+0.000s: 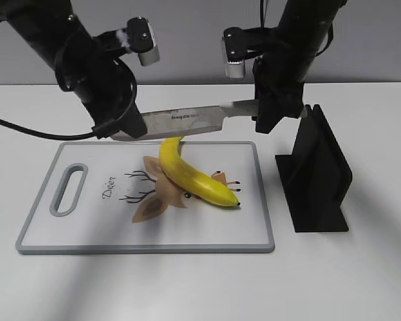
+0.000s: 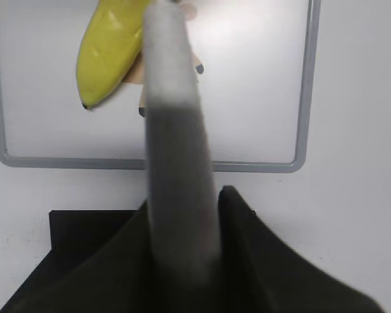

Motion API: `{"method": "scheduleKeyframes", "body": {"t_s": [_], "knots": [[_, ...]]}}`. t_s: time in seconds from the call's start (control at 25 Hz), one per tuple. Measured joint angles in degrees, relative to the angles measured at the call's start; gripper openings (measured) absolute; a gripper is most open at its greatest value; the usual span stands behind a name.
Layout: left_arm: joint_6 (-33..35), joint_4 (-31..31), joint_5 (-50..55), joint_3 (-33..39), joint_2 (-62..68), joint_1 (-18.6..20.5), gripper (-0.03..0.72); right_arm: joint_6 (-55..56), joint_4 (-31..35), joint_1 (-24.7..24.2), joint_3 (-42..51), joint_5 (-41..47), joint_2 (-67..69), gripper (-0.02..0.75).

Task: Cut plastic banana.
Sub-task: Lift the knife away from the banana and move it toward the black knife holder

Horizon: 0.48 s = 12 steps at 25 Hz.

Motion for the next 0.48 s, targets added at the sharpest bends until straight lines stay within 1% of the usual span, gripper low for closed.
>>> {"method": "scheduleKeyframes", "body": {"t_s": [0.2,0.48], "knots": [[-2.3,1.6,1.5,-0.2,-1.2,-0.1,-0.006,2.3,0.4,0.3,0.0,0.0,-1.3,0.210],[-3.1,4.4,3.8,-0.3,-5.3,-0.2,-0.006,5.9,1.2,1.5,0.9,0.0,-4.4,0.220]]}}
